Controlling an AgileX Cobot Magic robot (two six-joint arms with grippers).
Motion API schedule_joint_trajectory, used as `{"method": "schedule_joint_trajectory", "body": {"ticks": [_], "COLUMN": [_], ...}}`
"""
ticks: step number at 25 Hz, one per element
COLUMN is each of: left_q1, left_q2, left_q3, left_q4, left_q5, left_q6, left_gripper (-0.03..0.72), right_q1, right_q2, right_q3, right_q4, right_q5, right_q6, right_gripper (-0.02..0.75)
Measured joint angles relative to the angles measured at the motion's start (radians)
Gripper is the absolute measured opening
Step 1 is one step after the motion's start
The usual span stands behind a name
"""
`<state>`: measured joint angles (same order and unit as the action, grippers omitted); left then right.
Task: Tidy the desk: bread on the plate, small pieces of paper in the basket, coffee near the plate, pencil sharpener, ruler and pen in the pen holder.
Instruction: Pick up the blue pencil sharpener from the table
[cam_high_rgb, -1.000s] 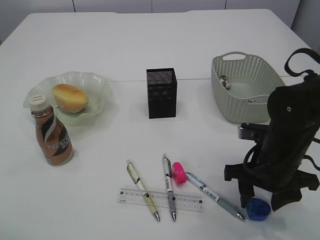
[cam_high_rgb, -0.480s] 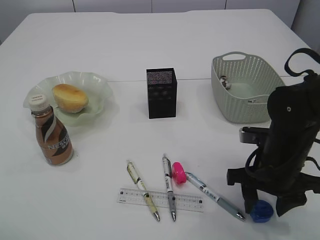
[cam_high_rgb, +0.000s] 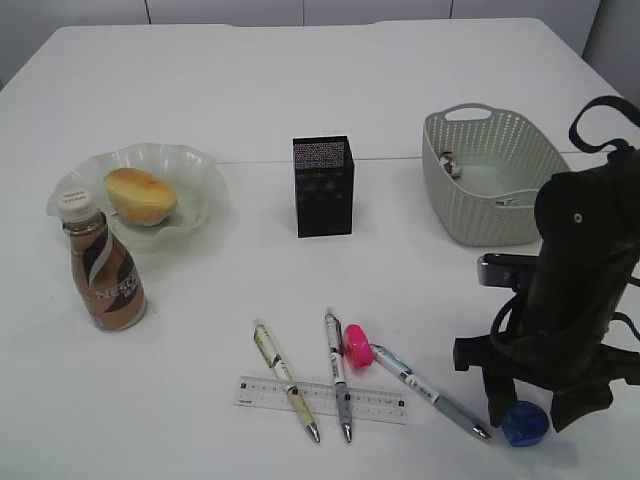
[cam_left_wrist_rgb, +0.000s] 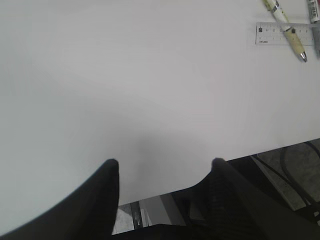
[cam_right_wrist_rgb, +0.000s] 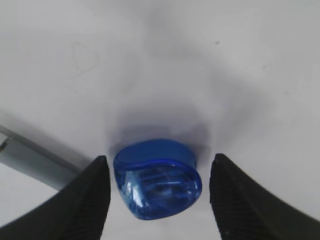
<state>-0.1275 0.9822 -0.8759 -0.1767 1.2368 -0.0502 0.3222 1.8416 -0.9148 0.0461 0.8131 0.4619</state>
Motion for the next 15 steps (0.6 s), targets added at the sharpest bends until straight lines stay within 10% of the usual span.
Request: {"method": "schedule_joint_trajectory", "body": {"ticks": [15], "left_q1": [0.0], "left_q2": [0.0], "left_q3": [0.0], "left_q4": [-0.002], "left_q5": [0.0], "left_q6": [0.0], "left_gripper": [0.416], "right_q1": [0.0], "right_q2": [0.016], "right_q3": [0.0], "right_q4": [-0.004], "right_q5": [-0.014], "right_q6": [-0.009], "right_gripper": [0.487]}}
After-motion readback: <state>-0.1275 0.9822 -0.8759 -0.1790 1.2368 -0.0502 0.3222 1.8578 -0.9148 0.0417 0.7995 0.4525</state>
